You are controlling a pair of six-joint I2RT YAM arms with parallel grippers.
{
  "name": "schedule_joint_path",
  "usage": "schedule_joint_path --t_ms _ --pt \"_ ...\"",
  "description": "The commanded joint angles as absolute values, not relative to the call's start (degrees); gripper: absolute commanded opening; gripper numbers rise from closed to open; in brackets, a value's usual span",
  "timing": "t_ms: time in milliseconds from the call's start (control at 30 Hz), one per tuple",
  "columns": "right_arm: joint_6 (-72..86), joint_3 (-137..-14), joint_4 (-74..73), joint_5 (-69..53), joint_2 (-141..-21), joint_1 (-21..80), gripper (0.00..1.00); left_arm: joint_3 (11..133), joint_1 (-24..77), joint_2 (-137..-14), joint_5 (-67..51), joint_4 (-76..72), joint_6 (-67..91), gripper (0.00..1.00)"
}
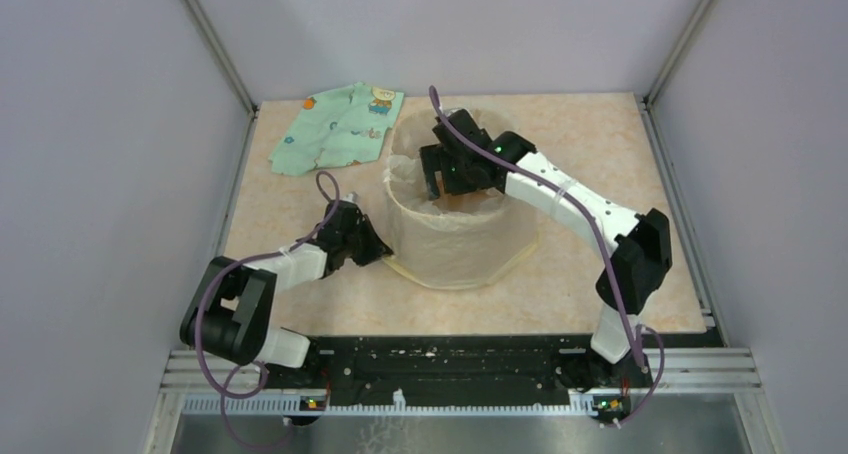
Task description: Put the trash bags into the trash bin
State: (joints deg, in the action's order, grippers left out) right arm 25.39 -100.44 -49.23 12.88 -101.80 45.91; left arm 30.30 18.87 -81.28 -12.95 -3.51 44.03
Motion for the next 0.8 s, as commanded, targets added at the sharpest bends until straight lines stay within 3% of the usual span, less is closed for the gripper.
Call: schedule_joint_path --t_ms 0,467,767 --pt "23.8 -98.8 -48.2 9.3 -103.4 44.1 0.84 28.9 19.1 -79.1 -13.8 -6.3 44.4 0.00" --pt "21.7 -97.3 -48.7 4.9 -108.1 41.5 0.84 27.0 19.6 -77.0 -15.5 -7.5 44.9 0.00" --pt "20.6 -94.7 -47.1 4.1 -109.0 40.9 0.84 26.7 20.2 -73.3 -15.9 -6.1 45.6 0.17"
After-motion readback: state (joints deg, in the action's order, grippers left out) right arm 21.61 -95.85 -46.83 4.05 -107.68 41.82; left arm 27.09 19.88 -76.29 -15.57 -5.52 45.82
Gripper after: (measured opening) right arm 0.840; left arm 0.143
